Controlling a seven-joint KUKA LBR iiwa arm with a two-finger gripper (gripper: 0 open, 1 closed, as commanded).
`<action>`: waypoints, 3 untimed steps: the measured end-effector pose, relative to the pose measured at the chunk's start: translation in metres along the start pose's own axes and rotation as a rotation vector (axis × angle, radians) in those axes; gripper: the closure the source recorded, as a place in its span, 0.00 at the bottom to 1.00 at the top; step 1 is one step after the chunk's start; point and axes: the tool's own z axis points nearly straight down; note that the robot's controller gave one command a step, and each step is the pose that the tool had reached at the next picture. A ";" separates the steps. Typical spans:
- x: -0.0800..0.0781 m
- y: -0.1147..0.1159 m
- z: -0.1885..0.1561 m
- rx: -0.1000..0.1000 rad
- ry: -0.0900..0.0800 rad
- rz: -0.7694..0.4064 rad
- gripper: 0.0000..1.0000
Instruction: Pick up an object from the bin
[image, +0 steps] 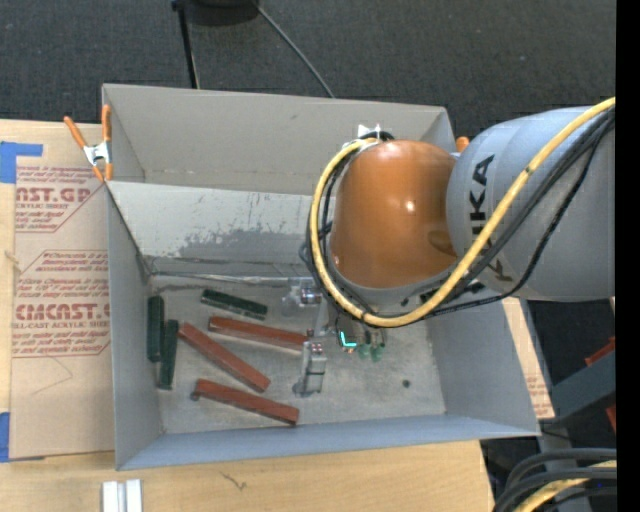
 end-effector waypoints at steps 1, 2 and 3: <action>-0.001 0.000 -0.003 -0.001 -0.005 0.000 0.00; -0.008 -0.003 0.052 -0.001 -0.012 -0.079 0.00; -0.019 0.004 0.099 -0.001 -0.009 0.032 0.00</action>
Offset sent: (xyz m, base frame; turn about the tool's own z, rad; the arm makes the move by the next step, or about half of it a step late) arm 0.0118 -0.0063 -0.1090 -0.1549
